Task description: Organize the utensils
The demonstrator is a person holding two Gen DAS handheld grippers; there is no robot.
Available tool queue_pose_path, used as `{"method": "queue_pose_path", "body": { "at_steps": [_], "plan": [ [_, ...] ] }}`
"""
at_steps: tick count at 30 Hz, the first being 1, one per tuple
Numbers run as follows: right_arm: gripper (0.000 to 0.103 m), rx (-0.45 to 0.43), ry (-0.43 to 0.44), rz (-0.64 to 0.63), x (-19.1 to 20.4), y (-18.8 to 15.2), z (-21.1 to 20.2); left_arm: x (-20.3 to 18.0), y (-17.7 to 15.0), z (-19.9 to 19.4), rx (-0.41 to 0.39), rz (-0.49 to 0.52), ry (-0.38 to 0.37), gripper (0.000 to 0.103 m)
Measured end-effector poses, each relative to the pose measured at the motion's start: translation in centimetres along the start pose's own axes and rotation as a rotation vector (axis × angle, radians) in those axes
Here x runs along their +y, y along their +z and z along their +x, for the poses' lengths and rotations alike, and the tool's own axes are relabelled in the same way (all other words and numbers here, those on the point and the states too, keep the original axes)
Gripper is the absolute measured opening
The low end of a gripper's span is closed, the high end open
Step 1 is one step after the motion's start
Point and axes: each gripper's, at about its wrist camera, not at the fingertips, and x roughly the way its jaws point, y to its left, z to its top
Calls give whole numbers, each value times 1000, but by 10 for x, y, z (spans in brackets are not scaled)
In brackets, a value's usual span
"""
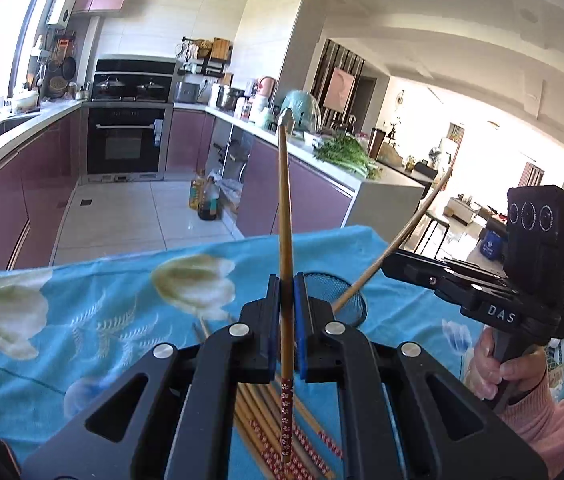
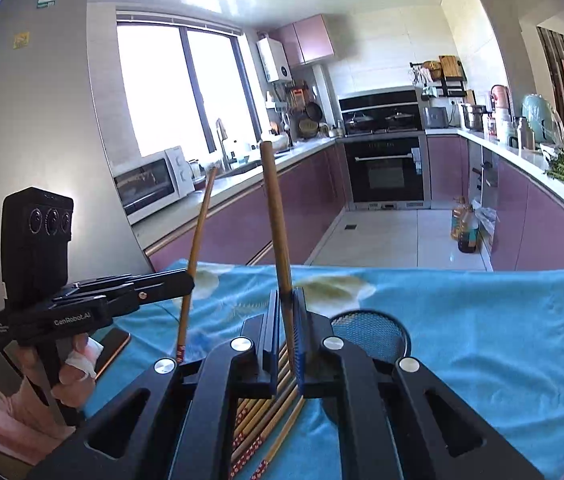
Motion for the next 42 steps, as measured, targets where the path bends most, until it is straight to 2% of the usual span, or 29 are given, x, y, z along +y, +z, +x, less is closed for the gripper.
{"method": "queue_pose_path", "body": {
  "at_steps": [16, 21, 25, 27, 29, 34, 36, 40, 42],
  "plan": [
    [3, -63, 4, -10, -15, 31, -11, -27, 58, 53, -103, 1, -35, 8],
    [5, -34, 11, 2, -20, 23, -6, -30, 52, 73, -68, -3, -12, 8],
    [8, 75, 35, 18, -23, -2, 10, -21, 41, 76, -43, -19, 2, 8],
    [19, 151, 63, 17, -21, -21, 19, -14, 35, 73, -34, -33, 6, 8],
    [24, 230, 85, 7, -13, -38, 31, -7, 29, 69, -29, -44, 15, 8],
    [25, 450, 147, -92, 25, -82, 66, 8, 16, 60, -11, -54, 38, 8],
    [25, 505, 166, -145, 43, -95, 76, 13, 9, 57, -6, -62, 46, 8],
    [24, 579, 161, -197, 58, -109, 94, 23, 0, 53, -4, -76, 55, 8],
    [20, 579, 159, -191, 58, -112, 95, 27, -3, 50, -5, -80, 56, 8]
  ]
}}
